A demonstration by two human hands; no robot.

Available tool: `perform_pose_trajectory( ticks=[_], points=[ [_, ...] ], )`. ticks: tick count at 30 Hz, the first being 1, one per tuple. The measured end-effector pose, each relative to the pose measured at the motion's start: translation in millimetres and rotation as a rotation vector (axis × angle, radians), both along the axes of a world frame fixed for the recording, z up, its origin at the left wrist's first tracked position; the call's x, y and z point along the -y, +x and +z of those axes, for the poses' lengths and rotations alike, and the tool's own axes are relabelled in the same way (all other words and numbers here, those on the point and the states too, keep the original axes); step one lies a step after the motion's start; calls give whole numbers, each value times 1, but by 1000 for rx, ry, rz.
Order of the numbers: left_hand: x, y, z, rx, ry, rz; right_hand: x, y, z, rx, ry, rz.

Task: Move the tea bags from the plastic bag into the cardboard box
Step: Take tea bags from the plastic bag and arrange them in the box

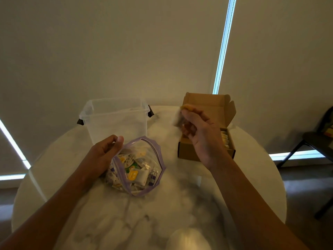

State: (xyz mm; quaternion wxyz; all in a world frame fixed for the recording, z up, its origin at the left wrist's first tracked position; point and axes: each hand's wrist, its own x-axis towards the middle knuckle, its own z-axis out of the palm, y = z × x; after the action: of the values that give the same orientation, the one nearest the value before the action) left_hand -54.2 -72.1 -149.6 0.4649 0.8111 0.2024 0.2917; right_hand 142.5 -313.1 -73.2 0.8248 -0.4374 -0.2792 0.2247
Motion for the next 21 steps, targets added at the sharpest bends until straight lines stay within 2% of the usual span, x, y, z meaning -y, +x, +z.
perform_pose_trajectory(
  ticks=[4, 8, 14, 18, 21],
  points=[
    [-1, 1, 0, -11, 5, -4, 2, -1, -1, 250, -96, -184],
    [2, 1, 1, 0, -21, -19, 6, 4, 1, 256, -50, -235],
    [0, 3, -1, -16, 4, 12, 21, 28, 0, 337, -155, -316],
    [-2, 2, -2, -16, 9, -2, 38, 56, -7, 525, -315, -509],
    [-2, 2, -3, -4, -12, -14, 50, 69, -11, 462, -372, -561]
  ],
)
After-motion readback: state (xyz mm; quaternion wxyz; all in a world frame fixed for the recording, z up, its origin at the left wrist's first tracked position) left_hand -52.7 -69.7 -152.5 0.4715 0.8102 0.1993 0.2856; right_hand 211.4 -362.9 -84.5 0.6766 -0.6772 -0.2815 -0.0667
